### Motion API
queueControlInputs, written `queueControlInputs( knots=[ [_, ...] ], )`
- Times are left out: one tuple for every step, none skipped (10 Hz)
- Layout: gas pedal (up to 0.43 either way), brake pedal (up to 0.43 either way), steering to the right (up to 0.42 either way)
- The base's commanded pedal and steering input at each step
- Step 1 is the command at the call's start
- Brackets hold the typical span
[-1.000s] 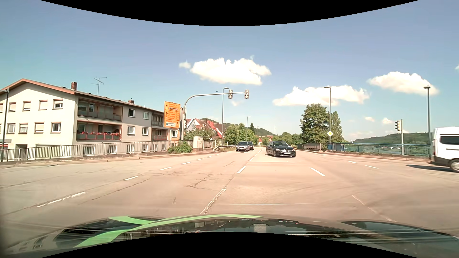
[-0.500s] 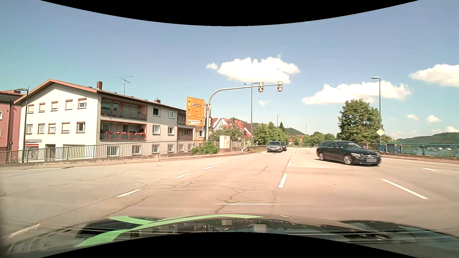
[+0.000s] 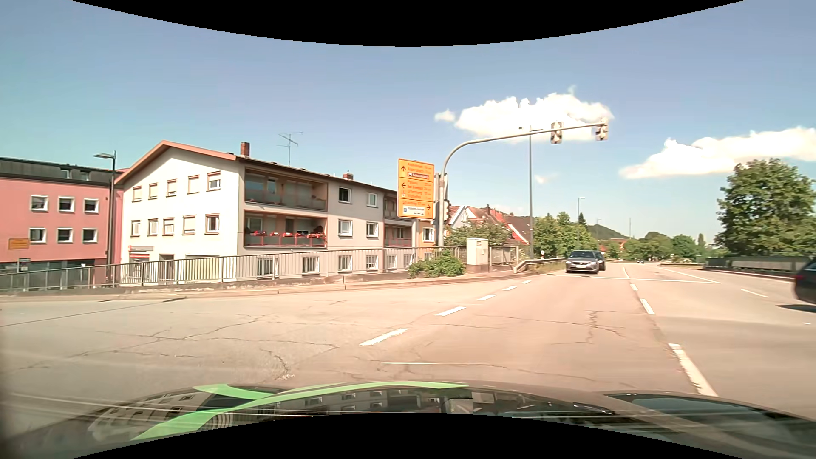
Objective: Follow the waypoints while adhering to traffic rules and regulations
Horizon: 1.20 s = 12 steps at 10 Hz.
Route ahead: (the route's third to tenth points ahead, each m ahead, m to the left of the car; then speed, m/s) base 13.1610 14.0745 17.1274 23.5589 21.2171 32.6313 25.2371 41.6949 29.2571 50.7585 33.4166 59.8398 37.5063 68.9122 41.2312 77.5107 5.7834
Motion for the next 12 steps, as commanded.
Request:
queueControlInputs(
  knots=[
    [0.11, 0.0, -0.342],
    [0.11, 0.0, -0.345],
    [0.11, 0.0, -0.346],
    [0.11, 0.0, -0.346],
    [0.11, 0.0, -0.346],
    [0.11, 0.0, -0.345],
    [0.11, 0.0, -0.339],
    [0.11, 0.0, -0.338],
    [0.11, 0.0, -0.337],
    [0.11, 0.0, -0.336],
    [0.11, 0.0, -0.331],
    [0.11, 0.0, -0.327]
  ],
)
